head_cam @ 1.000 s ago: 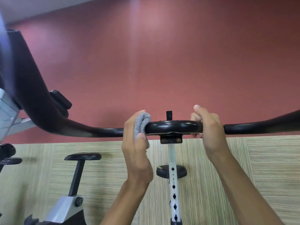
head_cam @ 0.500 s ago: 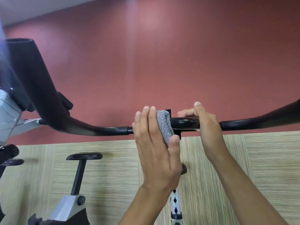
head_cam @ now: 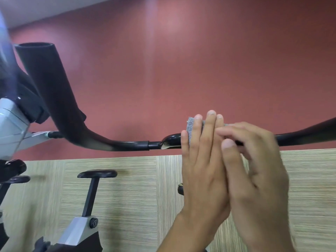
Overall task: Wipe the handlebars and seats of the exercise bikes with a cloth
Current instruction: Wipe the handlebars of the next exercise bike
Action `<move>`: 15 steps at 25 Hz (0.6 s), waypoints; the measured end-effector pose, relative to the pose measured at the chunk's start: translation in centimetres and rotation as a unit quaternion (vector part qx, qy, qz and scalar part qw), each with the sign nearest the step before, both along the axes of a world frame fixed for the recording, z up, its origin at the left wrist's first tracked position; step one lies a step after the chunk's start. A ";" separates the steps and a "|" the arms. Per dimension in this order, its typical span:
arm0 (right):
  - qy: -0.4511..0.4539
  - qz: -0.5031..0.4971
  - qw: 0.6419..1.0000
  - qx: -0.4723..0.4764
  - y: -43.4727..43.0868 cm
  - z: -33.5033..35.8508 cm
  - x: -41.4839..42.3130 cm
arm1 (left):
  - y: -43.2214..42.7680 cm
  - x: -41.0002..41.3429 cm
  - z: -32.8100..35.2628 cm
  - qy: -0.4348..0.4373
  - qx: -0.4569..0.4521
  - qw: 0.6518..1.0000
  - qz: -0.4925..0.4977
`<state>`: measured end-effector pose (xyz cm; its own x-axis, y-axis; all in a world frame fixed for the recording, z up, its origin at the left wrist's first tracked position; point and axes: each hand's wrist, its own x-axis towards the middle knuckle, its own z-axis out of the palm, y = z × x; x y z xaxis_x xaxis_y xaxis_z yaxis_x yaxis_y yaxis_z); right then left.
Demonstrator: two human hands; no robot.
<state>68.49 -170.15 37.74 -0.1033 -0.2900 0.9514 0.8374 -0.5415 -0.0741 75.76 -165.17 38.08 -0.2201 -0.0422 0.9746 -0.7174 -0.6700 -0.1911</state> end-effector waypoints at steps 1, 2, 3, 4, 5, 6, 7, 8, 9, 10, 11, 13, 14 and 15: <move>0.023 -0.012 0.999 -0.021 0.5 -0.2 0.0 | 0.5 -0.3 -0.1 0.017 0.014 0.998 -0.062; 0.044 -0.024 0.998 -0.036 0.9 -0.3 0.2 | 1.1 -0.4 -0.1 0.032 0.023 0.990 -0.132; 0.059 -0.039 0.997 -0.044 1.3 -0.5 0.6 | 1.7 -0.5 -0.1 0.035 0.025 0.979 -0.199; 0.069 -0.056 0.995 -0.047 1.5 -0.6 1.0 | 2.4 -0.6 -0.1 0.019 0.018 0.965 -0.262; 0.074 -0.075 0.993 -0.046 1.7 -0.6 1.5 | 2.9 -0.5 -0.1 -0.004 0.008 0.948 -0.318; 0.075 -0.099 0.991 -0.045 1.8 -0.5 2.0 | 3.5 -0.4 0.0 -0.022 -0.004 0.934 -0.357; 0.076 -0.126 0.988 -0.044 2.0 -0.2 2.5 | 3.9 -0.3 0.3 -0.029 -0.022 0.926 -0.375; 0.079 -0.156 0.984 -0.044 2.1 0.0 3.0 | 4.3 -0.2 0.7 -0.029 -0.051 0.926 -0.374; 0.081 -0.189 0.978 -0.044 2.2 0.4 3.5 | 4.5 -0.2 1.2 -0.022 -0.084 0.927 -0.364; 0.077 -0.223 0.971 -0.046 2.3 0.7 4.0 | 4.7 -0.1 1.7 -0.008 -0.112 0.930 -0.350; 0.069 -0.251 0.964 -0.048 2.2 1.0 4.4 | 4.7 0.2 2.3 0.011 -0.126 0.934 -0.335; 0.036 -0.278 0.958 -0.054 1.1 1.1 5.6 | 4.3 1.0 3.2 0.050 -0.125 0.944 -0.300; 0.024 -0.266 0.962 -0.054 0.3 0.9 6.3 | 4.0 1.4 3.5 0.074 -0.121 0.949 -0.281; 0.025 -0.217 0.975 -0.044 -0.7 0.7 7.0 | 3.6 1.7 3.6 0.096 -0.119 0.953 -0.263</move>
